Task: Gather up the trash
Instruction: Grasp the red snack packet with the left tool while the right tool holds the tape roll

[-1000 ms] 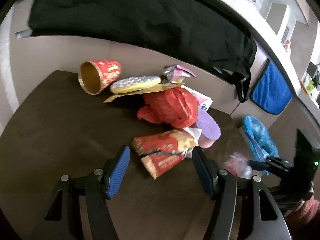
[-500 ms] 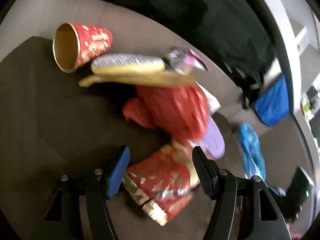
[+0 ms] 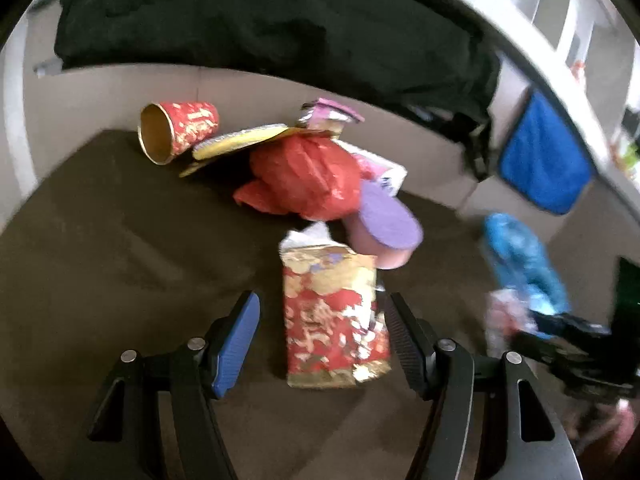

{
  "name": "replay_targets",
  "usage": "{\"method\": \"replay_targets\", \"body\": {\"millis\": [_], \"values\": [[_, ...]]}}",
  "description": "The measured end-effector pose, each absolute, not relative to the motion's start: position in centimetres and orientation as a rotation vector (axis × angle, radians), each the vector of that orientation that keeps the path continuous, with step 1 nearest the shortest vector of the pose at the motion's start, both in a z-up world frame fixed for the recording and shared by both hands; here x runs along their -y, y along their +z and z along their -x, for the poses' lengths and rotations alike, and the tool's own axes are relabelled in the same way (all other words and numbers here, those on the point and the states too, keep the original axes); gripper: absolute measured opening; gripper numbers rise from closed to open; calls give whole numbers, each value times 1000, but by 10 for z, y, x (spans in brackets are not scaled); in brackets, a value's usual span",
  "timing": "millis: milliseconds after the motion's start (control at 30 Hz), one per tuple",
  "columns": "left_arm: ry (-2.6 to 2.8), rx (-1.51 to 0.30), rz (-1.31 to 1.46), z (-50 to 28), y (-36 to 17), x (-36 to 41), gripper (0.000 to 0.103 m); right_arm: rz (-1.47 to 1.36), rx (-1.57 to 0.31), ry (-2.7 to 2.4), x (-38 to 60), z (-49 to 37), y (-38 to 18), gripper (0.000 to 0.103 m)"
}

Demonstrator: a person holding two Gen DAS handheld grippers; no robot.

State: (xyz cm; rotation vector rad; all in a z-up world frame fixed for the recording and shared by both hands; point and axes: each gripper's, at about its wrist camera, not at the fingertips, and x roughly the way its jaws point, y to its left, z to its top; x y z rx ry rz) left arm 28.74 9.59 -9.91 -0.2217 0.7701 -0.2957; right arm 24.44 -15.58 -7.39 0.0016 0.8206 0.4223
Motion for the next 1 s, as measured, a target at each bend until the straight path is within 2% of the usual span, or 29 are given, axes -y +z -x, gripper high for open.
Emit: {"method": "replay_targets", "body": {"millis": [367,600,733,1000], "values": [[-221,-864,206,-313,-112,-73,64,-17,-805,432,157,-238,-74,51],[-203,-852,229,-309,-109,-76,37,-4,-790,436,152,-236,-74,51],[-210,-797,200,-298,-92,-74,32,7,-778,436,151,-233,-72,51],[-219,-724,233,-271,-57,-76,32,0,-729,431,157,-225,-54,51]]}}
